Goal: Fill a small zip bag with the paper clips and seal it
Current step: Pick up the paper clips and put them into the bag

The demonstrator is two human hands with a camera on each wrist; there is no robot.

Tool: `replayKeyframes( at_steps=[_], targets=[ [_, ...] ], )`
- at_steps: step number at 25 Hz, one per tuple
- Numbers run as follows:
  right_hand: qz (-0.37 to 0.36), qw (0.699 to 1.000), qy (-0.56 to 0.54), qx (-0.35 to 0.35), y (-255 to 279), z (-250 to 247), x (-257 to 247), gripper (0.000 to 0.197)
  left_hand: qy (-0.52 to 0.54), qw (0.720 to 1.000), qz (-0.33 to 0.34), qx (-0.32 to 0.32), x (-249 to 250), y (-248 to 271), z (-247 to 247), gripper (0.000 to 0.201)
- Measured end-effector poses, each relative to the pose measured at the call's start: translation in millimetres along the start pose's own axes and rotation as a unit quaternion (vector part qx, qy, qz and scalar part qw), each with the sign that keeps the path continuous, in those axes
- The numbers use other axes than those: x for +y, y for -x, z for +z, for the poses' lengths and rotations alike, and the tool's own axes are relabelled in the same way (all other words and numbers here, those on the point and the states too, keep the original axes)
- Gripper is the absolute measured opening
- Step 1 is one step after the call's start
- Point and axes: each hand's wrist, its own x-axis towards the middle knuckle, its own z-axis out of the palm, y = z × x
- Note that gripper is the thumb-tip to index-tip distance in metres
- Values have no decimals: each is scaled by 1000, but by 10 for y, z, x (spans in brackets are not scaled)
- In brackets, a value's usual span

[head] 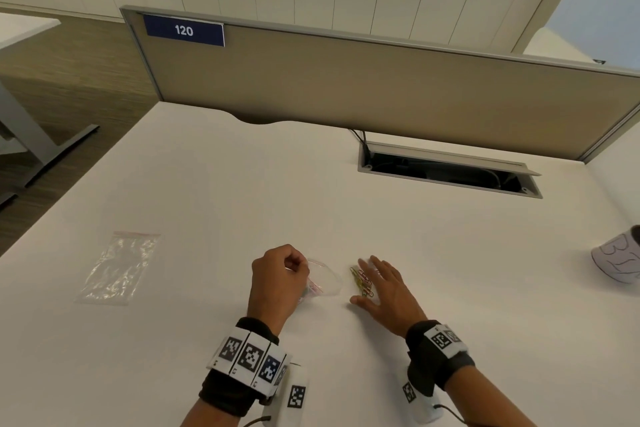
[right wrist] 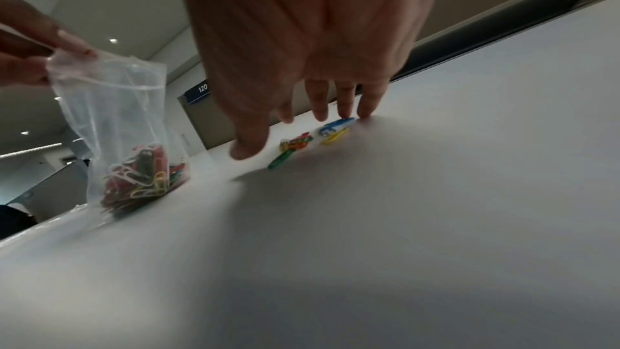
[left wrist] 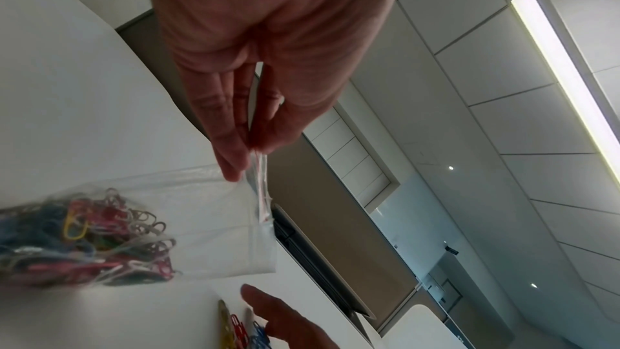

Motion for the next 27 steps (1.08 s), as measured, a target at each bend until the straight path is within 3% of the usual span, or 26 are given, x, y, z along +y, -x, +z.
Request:
replayKeyframes(
  at_steps=[3, 7, 16, 19, 21, 25, 27],
  targets=[
    [-20, 998, 26, 60, -18, 44, -18, 43, -7, 1000, -1, -16, 47, 27, 51, 9],
    [-35, 994, 9, 106, -43, 24, -84, 24, -16, 1000, -7, -23, 59, 30, 68, 5],
    [-12, 995, 82, 60, -193, -105, -156, 19, -51, 995, 29, -85, 73, 39, 83, 16],
    [31, 996, -13, 83, -207, -146, -117, 21, -76, 992, 44, -96, 35, 33, 100, 29],
    [62, 985, -119, 111, -179, -190, -87, 17, -69, 992, 42, -92, 26, 31, 106, 27],
    [91, 938, -312, 122, -73, -337, -154, 13, -49, 996, 21, -66, 32, 34, 121, 12],
    [70, 896, -426, 108, -14, -454, -288, 12, -49, 997, 23, -58, 35, 33, 121, 9]
  ],
)
